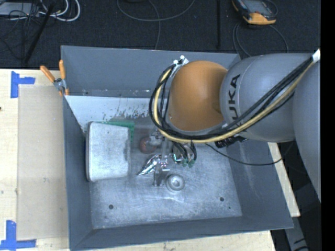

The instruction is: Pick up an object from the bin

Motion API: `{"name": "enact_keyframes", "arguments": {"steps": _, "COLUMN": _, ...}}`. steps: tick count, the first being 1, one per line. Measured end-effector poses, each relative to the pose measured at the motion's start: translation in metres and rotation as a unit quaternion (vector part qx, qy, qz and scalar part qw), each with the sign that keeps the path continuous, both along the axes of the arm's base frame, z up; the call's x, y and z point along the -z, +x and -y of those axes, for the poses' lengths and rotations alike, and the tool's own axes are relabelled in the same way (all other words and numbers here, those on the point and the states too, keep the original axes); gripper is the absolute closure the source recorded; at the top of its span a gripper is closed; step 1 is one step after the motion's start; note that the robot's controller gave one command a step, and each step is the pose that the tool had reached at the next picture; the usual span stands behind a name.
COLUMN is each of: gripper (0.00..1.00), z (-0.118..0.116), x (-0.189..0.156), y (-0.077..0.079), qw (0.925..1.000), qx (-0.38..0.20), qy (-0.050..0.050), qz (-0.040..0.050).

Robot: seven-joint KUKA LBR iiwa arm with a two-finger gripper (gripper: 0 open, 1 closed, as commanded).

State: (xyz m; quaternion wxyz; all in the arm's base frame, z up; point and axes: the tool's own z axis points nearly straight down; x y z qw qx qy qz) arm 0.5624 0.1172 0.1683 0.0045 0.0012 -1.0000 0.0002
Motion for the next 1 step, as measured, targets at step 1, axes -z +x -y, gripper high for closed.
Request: {"name": "enact_keyframes", "arguments": {"steps": 1, "gripper": 0.0, "z": 0.0178, "x": 0.0962, "y": 0.0313, "qw": 0.9999, "qx": 0.016, "qy": 0.003, "qz": 0.0041}}
